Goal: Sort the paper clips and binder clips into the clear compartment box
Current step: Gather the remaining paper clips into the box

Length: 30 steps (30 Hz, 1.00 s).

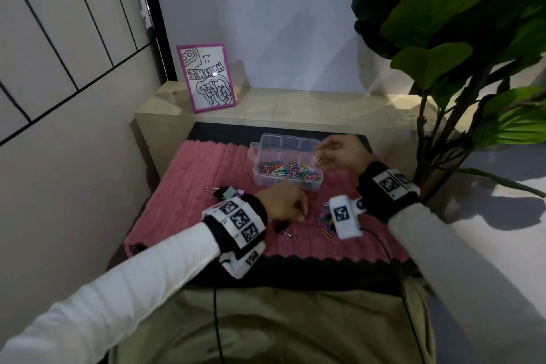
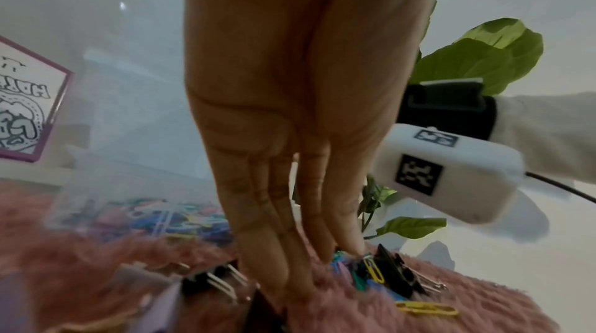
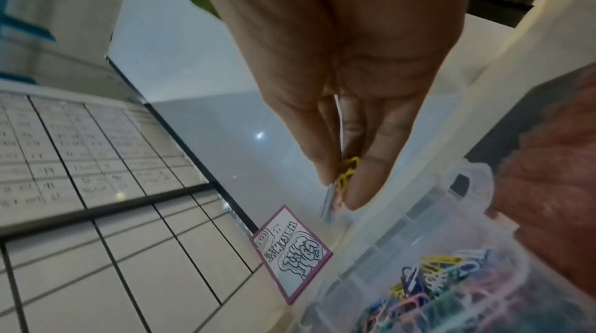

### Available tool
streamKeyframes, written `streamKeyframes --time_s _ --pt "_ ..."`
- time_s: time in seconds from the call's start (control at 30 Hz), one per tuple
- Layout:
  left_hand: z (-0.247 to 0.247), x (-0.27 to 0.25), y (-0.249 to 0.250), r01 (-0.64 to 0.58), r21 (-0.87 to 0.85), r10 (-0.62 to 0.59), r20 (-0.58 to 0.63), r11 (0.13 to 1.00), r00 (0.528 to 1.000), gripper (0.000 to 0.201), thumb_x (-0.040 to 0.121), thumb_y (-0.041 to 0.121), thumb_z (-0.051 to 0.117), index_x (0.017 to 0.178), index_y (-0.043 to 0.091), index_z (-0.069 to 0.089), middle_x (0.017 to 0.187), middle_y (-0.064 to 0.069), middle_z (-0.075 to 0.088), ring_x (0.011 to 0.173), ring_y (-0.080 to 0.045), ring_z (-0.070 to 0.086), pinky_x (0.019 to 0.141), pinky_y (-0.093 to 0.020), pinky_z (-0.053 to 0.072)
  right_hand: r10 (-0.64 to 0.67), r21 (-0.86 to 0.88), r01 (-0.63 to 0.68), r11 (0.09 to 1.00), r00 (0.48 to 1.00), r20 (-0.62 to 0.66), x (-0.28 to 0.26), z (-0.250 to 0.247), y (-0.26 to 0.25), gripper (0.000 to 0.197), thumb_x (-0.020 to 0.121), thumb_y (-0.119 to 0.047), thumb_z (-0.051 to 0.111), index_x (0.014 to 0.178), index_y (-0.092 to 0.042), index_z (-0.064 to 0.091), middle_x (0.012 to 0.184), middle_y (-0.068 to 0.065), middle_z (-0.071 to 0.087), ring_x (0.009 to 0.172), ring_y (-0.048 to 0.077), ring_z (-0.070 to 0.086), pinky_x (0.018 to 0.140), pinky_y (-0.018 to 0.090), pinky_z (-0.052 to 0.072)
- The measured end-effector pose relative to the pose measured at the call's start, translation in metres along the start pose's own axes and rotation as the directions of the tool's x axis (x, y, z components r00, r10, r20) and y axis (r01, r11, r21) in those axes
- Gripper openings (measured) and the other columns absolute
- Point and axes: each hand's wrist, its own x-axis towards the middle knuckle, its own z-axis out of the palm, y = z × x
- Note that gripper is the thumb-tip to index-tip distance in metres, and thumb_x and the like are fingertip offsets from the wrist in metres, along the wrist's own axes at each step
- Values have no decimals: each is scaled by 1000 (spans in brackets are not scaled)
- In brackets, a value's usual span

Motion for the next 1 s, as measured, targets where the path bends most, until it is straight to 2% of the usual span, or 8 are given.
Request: streamKeyframes --time_s 0.2,0.37,0.43,0.5,0.63,0.73,0.9,1.0 --pt "22 23 5 173 45 -168 -101 984 981 51 80 22 67 118 -7 49 122 -24 55 114 -34 52 91 -35 42 53 -159 -54 986 999 -12 27 16 0 9 84 2 60 77 -4 61 75 9 62 51 11 64 48 16 54" --pt "29 35 9 128 49 -123 -99 991 987 53 79 19 67 124 -1 49 130 -22 50 126 -35 40 103 -39 37 -41 -395 22 919 998 -41 16 8 8 21 88 2 48 99 2 66 95 20 69 76 22 62 66 25 51" --pt "27 41 12 113 52 -107 -97 992 989 44 80 21 65 117 -1 55 124 -22 56 121 -33 47 99 -39 40 -131 -500 102 860 991 -23 0 0 6 21 84 3 52 96 -2 69 94 16 71 83 22 65 75 20 50" --pt "25 47 16 118 80 -111 -90 990 990 42 81 24 65 113 -3 58 119 -22 60 114 -34 54 94 -40 45 -168 -543 134 829 986 -13 -21 -7 4 18 81 3 56 90 -2 70 89 12 71 81 19 63 66 2 42" --pt "23 53 21 108 137 -101 -54 985 993 37 81 22 65 107 -5 61 114 -22 63 106 -33 58 88 -39 46 -283 -630 255 733 957 58 -65 -8 6 13 76 4 59 81 -3 69 73 5 65 65 5 53 64 9 39" --pt "21 54 16 95 23 -95 -29 995 995 32 75 14 70 100 -5 65 106 -22 66 90 -27 60 78 -32 45 -144 -586 227 778 972 186 -92 5 21 12 78 2 61 83 -6 66 62 -16 54 57 -12 54 59 2 38" --pt "11 49 3 134 -141 -127 57 981 990 22 75 7 67 94 -2 70 50 12 65 50 3 56 48 -6 40 -66 -701 170 692 983 173 -104 25 44 16 79 -9 62 95 -12 63 95 6 64 90 23 62 79 35 48" --pt "3 40 -7 154 -268 -141 68 951 988 14 78 10 65 86 1 71 38 16 58 39 7 53 46 -3 40 -14 -775 167 609 980 200 -108 30 49 29 81 -18 62 109 -11 56 114 8 57 107 29 55 86 39 46"
